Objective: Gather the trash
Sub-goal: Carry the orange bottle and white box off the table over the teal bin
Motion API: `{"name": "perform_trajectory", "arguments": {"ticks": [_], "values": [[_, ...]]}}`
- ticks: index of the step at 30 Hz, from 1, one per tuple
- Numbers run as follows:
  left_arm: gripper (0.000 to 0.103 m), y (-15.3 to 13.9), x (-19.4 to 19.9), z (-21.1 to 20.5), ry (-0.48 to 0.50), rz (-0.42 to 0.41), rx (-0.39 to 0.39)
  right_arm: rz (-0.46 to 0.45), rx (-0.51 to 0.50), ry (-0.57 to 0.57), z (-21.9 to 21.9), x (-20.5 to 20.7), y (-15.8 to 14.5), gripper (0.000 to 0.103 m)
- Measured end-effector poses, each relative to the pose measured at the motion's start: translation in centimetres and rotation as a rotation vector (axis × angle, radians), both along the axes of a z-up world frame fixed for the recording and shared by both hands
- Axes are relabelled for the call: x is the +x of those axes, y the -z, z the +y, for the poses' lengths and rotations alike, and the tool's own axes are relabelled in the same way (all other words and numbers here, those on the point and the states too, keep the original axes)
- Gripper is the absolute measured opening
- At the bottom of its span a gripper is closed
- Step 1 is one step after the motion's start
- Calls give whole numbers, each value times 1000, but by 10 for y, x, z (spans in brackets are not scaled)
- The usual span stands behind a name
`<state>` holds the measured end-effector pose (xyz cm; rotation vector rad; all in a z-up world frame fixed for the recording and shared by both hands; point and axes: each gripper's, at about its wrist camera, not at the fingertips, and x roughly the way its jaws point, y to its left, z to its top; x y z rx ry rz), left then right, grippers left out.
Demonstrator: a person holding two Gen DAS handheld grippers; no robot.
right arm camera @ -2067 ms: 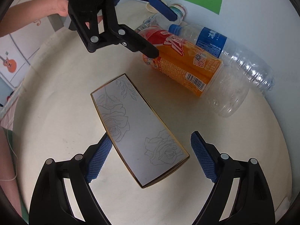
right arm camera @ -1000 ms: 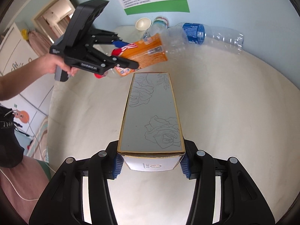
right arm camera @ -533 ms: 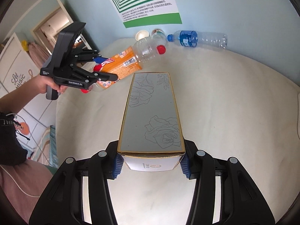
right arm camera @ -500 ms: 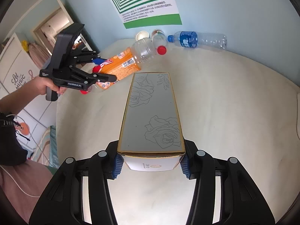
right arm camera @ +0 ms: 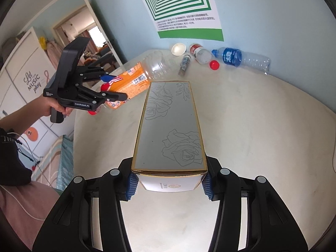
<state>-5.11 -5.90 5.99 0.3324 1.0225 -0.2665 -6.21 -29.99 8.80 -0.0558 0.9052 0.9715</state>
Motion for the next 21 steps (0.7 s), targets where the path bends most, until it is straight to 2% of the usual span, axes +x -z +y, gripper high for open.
{"name": "perform_trajectory", "arguments": {"ticks": [11, 21], "values": [[55, -11, -54, 30, -195, -15, 4, -6, 7, -179, 35, -6, -8, 50], [55, -22, -137, 79, -458, -3, -7, 3, 3, -414, 88, -19, 2, 50]]}}
